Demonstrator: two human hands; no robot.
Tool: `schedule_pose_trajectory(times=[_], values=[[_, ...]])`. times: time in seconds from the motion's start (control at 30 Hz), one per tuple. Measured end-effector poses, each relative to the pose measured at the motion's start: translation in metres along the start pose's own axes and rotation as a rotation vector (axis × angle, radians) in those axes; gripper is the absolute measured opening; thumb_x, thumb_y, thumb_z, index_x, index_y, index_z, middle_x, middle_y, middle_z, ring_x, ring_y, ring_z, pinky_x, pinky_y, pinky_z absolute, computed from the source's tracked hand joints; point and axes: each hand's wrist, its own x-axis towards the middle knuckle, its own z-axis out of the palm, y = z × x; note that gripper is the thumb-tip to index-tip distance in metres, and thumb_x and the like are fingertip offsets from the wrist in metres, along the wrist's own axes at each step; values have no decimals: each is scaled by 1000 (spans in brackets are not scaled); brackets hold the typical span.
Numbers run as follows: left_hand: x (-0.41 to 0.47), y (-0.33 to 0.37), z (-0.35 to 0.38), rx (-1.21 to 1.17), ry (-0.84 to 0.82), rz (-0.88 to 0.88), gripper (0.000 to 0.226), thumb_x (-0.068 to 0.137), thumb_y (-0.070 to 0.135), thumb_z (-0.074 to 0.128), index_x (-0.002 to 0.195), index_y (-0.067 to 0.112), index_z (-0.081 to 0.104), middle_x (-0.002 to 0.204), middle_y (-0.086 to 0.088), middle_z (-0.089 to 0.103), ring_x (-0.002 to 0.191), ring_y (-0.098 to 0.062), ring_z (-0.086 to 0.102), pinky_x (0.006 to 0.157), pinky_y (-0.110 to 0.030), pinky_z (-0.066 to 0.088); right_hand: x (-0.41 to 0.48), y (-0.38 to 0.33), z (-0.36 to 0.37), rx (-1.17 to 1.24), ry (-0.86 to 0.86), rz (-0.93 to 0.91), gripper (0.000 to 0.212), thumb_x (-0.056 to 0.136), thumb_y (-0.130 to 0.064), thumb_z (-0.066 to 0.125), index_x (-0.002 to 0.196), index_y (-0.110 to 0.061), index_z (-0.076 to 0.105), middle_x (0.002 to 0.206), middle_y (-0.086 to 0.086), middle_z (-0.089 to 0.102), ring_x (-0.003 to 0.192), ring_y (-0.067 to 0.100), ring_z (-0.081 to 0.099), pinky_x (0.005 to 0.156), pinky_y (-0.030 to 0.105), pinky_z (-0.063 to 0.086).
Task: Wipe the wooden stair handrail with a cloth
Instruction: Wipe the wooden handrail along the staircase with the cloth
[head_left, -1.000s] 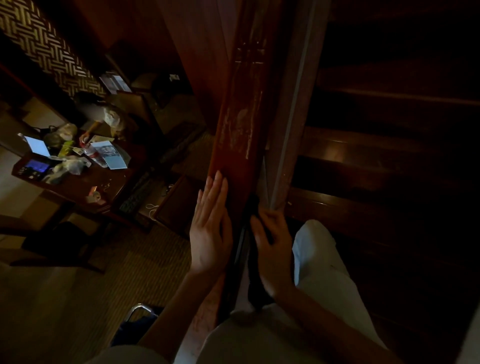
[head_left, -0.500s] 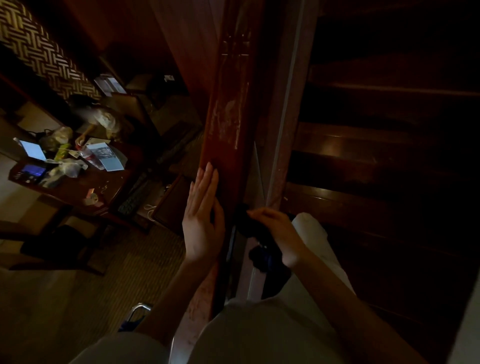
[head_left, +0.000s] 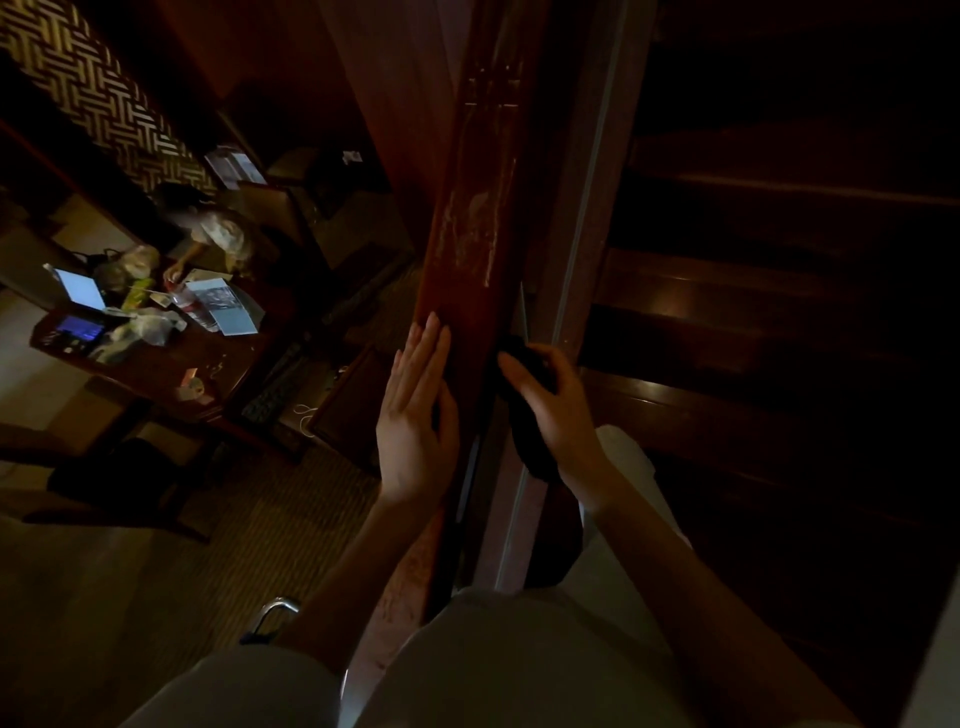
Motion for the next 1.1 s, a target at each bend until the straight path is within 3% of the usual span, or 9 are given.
schedule_pose_trajectory(times=[0.13,0.23,0.33,0.47,0.63,0.83,0.93,1.1], values=[[0,0,0,-9,2,-4,49,98,8,40,147,9,38,157,-5,32,148,-20,23,118,-47,27,5,-9,-3,58,52,73,5,91,-17,67,92,-17,72,80,-1,73,75,13,71,64,24,55],[-1,1,-1,-9,4,-8,49,98,10,39,148,11,37,158,-2,31,148,-18,22,120,-41,24,1,-15,-14,78,-38,254,9,85,-22,72,90,-16,76,70,0,71,58,13,68,52,23,52],[-2,1,0,-7,8,-14,49,99,11,39,148,11,37,157,-3,32,148,-18,23,120,-41,24,-5,-12,-14,80,-119,290,11,91,-15,64,84,-14,73,64,-3,70,55,7,67,48,16,48],[-1,1,0,-5,5,-12,49,99,11,39,148,12,37,158,-1,31,148,-18,23,119,-45,27,-4,-10,-4,55,3,244,12,91,-7,64,83,-15,68,70,0,68,58,8,67,51,17,50],[-1,0,-1,-4,2,-16,49,99,12,39,148,13,38,158,-1,31,148,-17,23,117,-48,29,-6,-10,0,-34,46,48,10,90,-7,66,84,-15,66,67,-7,68,61,8,67,54,17,50],[-1,2,0,3,12,4,49,98,9,40,147,10,39,157,-5,33,148,-19,23,118,-47,27,-25,13,-2,-169,25,-17,31,86,-7,71,69,-33,71,76,-3,71,76,14,71,66,23,55],[-4,2,0,5,19,4,49,98,8,41,147,9,39,157,-5,32,148,-20,23,119,-45,25,-17,12,3,-176,53,-22,25,88,-10,70,75,-31,70,81,-2,71,83,18,70,76,33,56],[-3,3,-1,-8,14,-11,49,98,4,41,147,8,39,156,-7,33,148,-21,23,120,-46,25,28,-25,16,-93,191,-241,12,93,-12,63,87,-22,61,86,-3,65,80,6,66,75,24,55]])
